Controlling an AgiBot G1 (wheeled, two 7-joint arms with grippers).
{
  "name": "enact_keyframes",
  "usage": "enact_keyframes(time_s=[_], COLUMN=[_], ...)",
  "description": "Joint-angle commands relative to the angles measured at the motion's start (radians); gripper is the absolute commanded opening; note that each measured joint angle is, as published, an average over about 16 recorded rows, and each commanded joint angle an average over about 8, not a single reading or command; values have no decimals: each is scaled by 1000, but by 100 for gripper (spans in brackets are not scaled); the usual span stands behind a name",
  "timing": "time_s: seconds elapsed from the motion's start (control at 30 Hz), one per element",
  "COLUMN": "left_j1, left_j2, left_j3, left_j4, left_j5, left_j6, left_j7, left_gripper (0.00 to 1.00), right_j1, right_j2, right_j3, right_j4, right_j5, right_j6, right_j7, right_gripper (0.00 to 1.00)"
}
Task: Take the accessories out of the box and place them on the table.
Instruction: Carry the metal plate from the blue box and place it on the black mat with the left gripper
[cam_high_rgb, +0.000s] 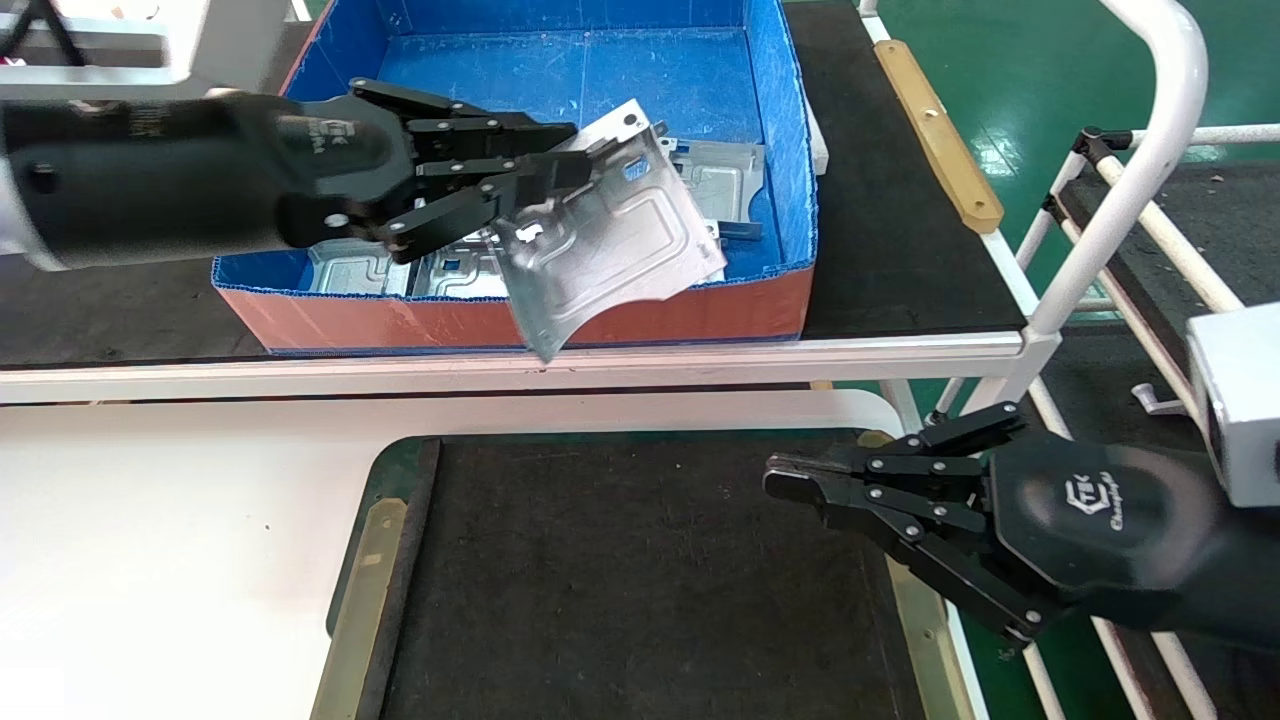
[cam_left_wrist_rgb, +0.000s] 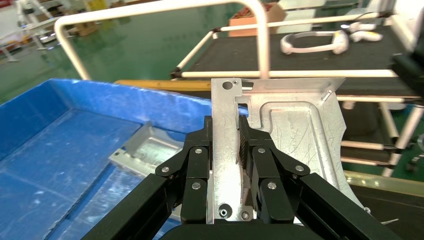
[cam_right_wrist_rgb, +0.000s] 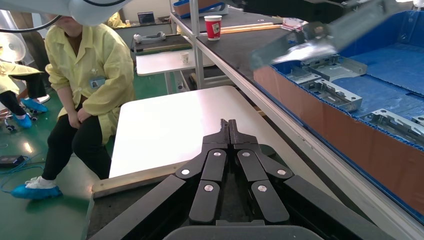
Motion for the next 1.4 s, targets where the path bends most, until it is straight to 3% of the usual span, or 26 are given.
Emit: enact_keyframes(time_s=[0.03,0.1,0.17,0.33,0.43,0.6,0.77,0.97,1.4], left_j1=[-21,-11,83,478,666,838,913,889,841], left_j2=[3,-28,-135,-473,-560,-570,-548,-497,-370], left_j3=[-3,0,2,1,-3,-5,-2,5,42], left_j4=[33,42,-19,-262,-333,-354,-402,-459,-463], left_j5=[-11,-25,-102,-388,-502,-573,-585,-541,-424], left_j6=[40,89,136,176,119,11,-95,-189,-243], left_j7=[18,38,80,265,390,546,610,606,671], left_gripper=[0,0,0,0,0,0,0,0,0], right_j1=[0,0,0,0,0,0,0,0,0], right_j2=[0,0,0,0,0,0,0,0,0], right_j3=[0,0,0,0,0,0,0,0,0], right_j4=[0,0,0,0,0,0,0,0,0], right_j5=[0,0,0,0,0,0,0,0,0], right_j6=[0,0,0,0,0,0,0,0,0], right_j7=[0,0,0,0,0,0,0,0,0], right_gripper=[100,100,100,100,100,100,100,100,100])
